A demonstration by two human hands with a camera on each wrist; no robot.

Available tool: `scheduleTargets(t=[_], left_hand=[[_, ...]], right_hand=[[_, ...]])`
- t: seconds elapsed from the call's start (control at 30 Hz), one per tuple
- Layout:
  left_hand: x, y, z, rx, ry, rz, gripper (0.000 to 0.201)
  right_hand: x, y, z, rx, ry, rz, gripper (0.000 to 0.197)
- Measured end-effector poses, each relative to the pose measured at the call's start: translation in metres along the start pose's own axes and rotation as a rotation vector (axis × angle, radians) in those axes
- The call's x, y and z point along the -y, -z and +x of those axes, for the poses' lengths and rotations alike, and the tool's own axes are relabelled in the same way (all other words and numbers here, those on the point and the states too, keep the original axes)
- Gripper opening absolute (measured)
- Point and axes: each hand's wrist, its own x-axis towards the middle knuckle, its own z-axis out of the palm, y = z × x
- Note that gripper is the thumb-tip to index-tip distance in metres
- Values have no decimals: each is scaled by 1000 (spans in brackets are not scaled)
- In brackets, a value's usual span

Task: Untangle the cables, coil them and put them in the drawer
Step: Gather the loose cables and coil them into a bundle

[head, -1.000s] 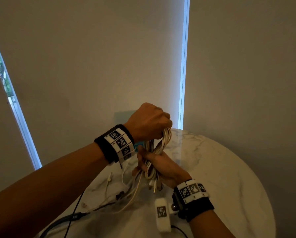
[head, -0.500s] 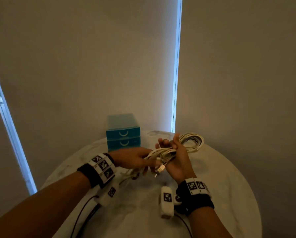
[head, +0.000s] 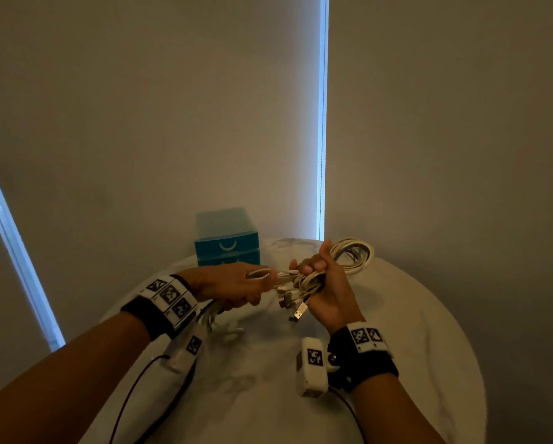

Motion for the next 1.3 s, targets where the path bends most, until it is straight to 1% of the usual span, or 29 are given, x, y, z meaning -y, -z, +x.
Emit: scheduleTargets(t=[0.07, 0.1, 0.13, 0.17, 0.2, 0.23, 0.3, 0.4, 0.47, 0.53, 0.57, 0.6, 0.63, 0.67, 0.7, 0.77, 0.8, 0.83, 0.87, 0.9, 0.93, 1.0, 1.03, 1.07, 1.1, 1.13, 1.2, 1.23, 1.3], left_hand=[[-2, -1, 4, -19, 65, 152, 71], [-1, 0, 6, -44, 67, 167, 72], [3, 2, 7, -81, 27, 174, 66], [8, 3, 8, -143, -54, 192, 53], [13, 5, 8, -223, -143, 244, 37], [17, 6, 8, -311, -227, 319, 28], [18, 6, 9, -453, -340, 491, 33], [-1, 0, 5, -571, -402, 629, 36], [-16, -4, -1, -617, -424, 607, 32], [-29, -9, -7, -622, -398, 468, 26], [-33, -10, -8, -596, -359, 345, 21], [-37, -9, -8, -524, -277, 194, 15], [-41, -6, -8, -394, -171, 47, 11], [-43, -3, -8, -220, -67, -86, 12], [-46, 0, -9, -35, 14, -218, 19], [-44, 5, -12, 296, 82, -428, 45], [-40, 8, -12, 390, 96, -491, 62], [-33, 9, -11, 418, 122, -524, 77], [-27, 11, -9, 384, 157, -519, 86], [-22, 11, -6, 312, 193, -479, 88], [-19, 11, -4, 218, 222, -398, 80], [-21, 11, -2, 50, 266, -119, 58], [-22, 11, -2, -15, 280, 10, 51], [-17, 13, 1, -75, 280, 65, 45], [-10, 16, 3, -126, 272, 47, 40], [-3, 19, 5, -158, 272, -1, 50], [11, 25, 5, -173, 271, -53, 88], [15, 26, 4, -167, 272, -34, 92], [13, 27, 1, -207, 241, 118, 74]], right_hand=[[1, 2, 1, -7, 15, -29, 55], [3, 3, 2, -15, 26, -40, 55], [7, 4, 3, -25, 38, -37, 54], [11, 5, 5, -34, 51, -18, 53], [14, 7, 6, -40, 63, 11, 52], [16, 9, 7, -46, 74, 37, 52], [15, 11, 8, -68, 96, 55, 51], [9, 5, 6, -162, 170, -1, 50], [9, 1, 4, -225, 223, -68, 49], [10, -3, 1, -248, 253, -78, 48], [11, -6, -1, -254, 271, -91, 47], [11, -9, -4, -261, 296, -123, 46], [10, -11, -7, -264, 325, -171, 46], [9, -14, -9, -257, 349, -223, 48], [8, -16, -12, -243, 363, -268, 50], [12, -19, -16, -216, 390, -311, 54], [17, -19, -17, -198, 401, -295, 54], [22, -18, -19, -175, 407, -258, 53], [25, -18, -20, -149, 409, -223, 54], [26, -18, -21, -127, 408, -209, 56], [25, -19, -23, -112, 406, -220, 59], [19, -23, -24, -99, 401, -264, 61], [17, -24, -23, -97, 399, -277, 60], [17, -24, -24, -90, 400, -278, 59], [20, -24, -24, -79, 406, -268, 58], [24, -23, -24, -69, 413, -250, 57], [30, -19, -22, -58, 426, -226, 57], [31, -18, -22, -59, 422, -224, 57], [26, -20, -21, -67, 406, -241, 57]])
